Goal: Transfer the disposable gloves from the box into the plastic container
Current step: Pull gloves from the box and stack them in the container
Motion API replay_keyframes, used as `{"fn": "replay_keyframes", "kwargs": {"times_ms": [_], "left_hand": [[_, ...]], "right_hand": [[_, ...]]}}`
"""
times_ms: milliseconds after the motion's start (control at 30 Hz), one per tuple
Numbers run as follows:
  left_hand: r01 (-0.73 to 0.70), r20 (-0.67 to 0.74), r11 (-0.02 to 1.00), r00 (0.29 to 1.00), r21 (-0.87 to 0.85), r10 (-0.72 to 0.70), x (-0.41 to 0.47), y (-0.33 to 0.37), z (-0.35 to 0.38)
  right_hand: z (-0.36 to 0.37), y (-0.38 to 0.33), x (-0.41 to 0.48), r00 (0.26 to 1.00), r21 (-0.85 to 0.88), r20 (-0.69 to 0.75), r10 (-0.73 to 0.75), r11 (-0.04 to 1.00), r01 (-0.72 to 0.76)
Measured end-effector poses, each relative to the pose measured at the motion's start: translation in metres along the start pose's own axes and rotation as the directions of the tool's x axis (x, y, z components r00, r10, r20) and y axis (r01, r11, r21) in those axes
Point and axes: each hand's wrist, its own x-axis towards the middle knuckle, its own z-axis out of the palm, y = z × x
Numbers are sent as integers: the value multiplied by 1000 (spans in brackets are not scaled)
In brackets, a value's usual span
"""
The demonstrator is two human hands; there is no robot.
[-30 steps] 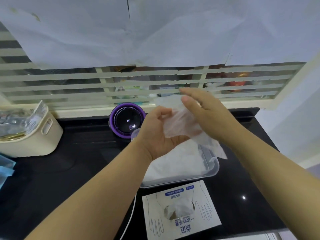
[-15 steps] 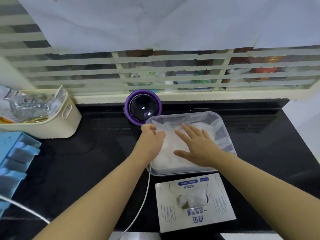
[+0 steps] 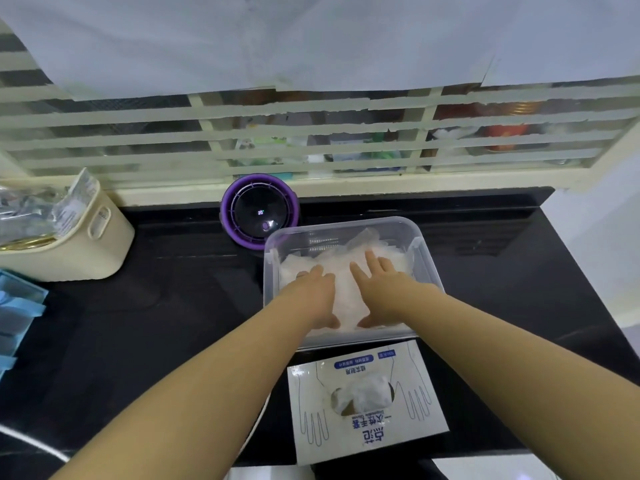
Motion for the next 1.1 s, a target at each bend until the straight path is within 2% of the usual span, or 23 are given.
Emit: {"fn": "replay_keyframes", "kwargs": {"times_ms": [133, 333, 500, 600, 700, 733, 800, 867, 900, 967, 1000, 1100], "left_hand": [[56, 98, 997, 993, 54, -61, 9, -5, 8], [99, 87, 990, 990, 102, -108, 25, -10, 31], [113, 68, 983, 990, 142, -124, 27, -9, 32], [87, 46, 987, 995, 135, -94, 16, -8, 18], [26, -81, 990, 997, 136, -15, -1, -7, 1], [-2, -158, 992, 987, 123, 21, -11, -6, -3], [-75, -359, 996, 929, 39, 84, -34, -6, -4], [-268, -569, 963, 792, 2, 221, -64, -9, 4], [-381, -612, 924, 725, 25, 316, -80, -11, 10], [-526, -589, 846, 657, 89, 470, -104, -17, 32], [-552, -542, 825, 661, 117, 519, -111, -20, 45], [-501, -281, 855, 808, 136, 518, -114, -20, 80]], "right_hand": [[12, 0, 19, 993, 68, 101, 58, 996, -65], [24, 6, 30, 992, 185, 118, 45, 980, -67], [8, 16, 11, 995, 205, 94, -27, 979, 8], [-18, 23, -24, 996, 196, -31, -84, 977, 88], [-40, 16, -64, 962, 224, -252, -103, 961, 161], [-42, 10, -78, 953, 255, -275, -127, 946, 200], [-34, -2, -100, 962, 307, -177, -208, 917, 255], [-11, -11, -116, 966, 304, 7, -259, 921, 245], [4, -14, -120, 966, 273, 74, -247, 937, 218], [32, -17, -122, 981, 200, 90, -175, 968, 154], [45, -19, -120, 987, 177, 59, -147, 975, 134], [74, -25, -104, 990, 60, -11, -141, 988, 142]]}}
